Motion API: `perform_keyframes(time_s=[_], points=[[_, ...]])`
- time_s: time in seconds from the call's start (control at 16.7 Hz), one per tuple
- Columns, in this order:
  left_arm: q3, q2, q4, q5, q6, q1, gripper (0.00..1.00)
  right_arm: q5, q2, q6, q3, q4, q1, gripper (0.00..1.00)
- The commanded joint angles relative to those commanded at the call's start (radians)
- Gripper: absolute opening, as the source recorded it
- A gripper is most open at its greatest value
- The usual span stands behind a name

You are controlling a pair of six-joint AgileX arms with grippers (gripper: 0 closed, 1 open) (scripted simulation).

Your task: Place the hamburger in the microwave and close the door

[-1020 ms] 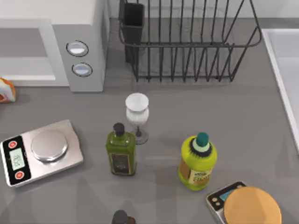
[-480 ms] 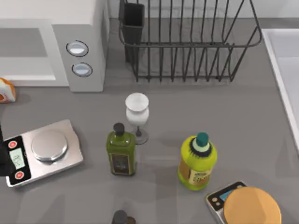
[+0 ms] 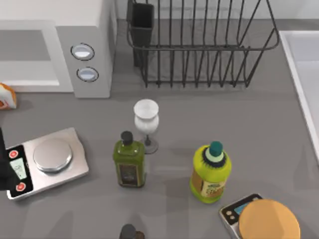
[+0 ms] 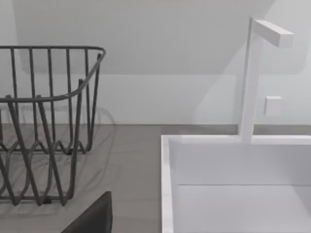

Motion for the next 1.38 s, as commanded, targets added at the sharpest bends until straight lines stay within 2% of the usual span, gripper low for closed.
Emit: perform_keyframes(time_s=[0.78,1.38], points=[[0.000,0.000,0.000,0.000,0.000,0.000,0.02,0.000,0.000,0.000,0.000,0.000,0.000,1.00],[0.000,0.001,0.001,-0.002,0.000,0.000,0.00,0.000,0.000,0.000,0.000,0.000,0.000,1.00]])
